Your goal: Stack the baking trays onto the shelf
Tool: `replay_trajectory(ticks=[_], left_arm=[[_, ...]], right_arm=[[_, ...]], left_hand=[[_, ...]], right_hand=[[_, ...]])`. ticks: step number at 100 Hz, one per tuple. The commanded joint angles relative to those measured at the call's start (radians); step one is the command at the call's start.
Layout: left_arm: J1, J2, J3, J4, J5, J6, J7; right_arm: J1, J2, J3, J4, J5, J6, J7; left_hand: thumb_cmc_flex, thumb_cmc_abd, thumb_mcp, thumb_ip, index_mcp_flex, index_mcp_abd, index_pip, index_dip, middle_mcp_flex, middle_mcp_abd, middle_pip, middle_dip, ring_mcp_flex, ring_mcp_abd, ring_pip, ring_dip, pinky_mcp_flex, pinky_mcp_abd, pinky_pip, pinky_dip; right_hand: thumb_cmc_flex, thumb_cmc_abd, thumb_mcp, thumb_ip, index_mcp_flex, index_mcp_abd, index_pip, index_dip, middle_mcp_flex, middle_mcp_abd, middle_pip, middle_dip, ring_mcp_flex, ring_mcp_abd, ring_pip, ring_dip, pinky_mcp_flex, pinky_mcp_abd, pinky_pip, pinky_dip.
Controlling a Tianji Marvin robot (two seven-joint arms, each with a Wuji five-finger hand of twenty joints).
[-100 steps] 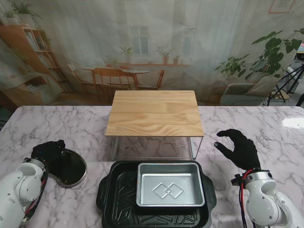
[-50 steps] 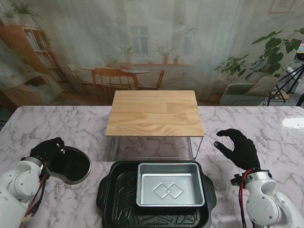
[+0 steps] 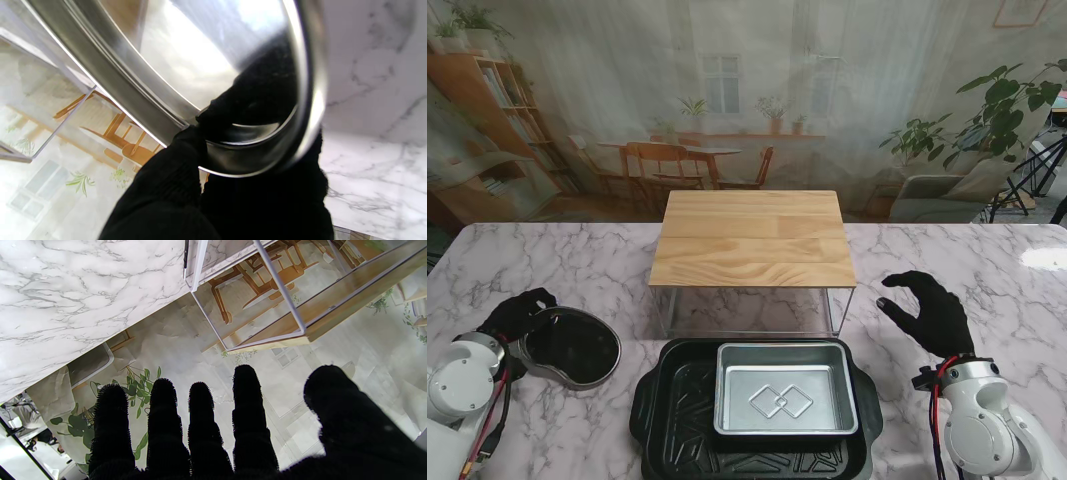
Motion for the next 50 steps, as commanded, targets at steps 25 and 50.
replay_trajectory(ticks=[25, 50], left_arm=[[0.036, -0.022, -0.030, -0.033, -0.122, -0.006, -0.015], [0.036, -0.024, -0.027, -0.019, -0.105, 0.016, 0.005]], right_arm=[[-0.004, -0.003, -0.004, -0.002, -0.001, 0.007, 0.000], [-0.005, -0.004, -0.005, -0.004, 0.002, 0.010, -0.003]], left_hand=[[0.073, 0.039, 0.129, 0.030, 0.084, -0.053, 0.107, 0.059, 0.042, 0.023, 0.027, 0.056, 0.073, 0.041, 0.062, 0.034, 0.036, -0.058, 0.058, 0.003], [0.067, -0.020, 0.112, 0.048, 0.080, -0.090, -0.006, -0.033, 0.070, -0.016, -0.048, 0.081, 0.064, 0.021, 0.036, 0.053, 0.023, -0.080, 0.045, -0.017]], right_hand=[[0.006, 0.044, -0.007, 0.019, -0.041, -0.018, -0.006, -0.003, -0.024, -0.007, 0.016, -0.003, -0.009, -0.017, -0.048, -0.012, -0.009, -0.031, -0.012, 0.012], [0.011, 0.048, -0.005, 0.019, -0.043, -0.019, -0.004, -0.003, -0.025, -0.005, 0.017, -0.003, -0.009, -0.016, -0.048, -0.012, -0.010, -0.031, -0.011, 0.011]])
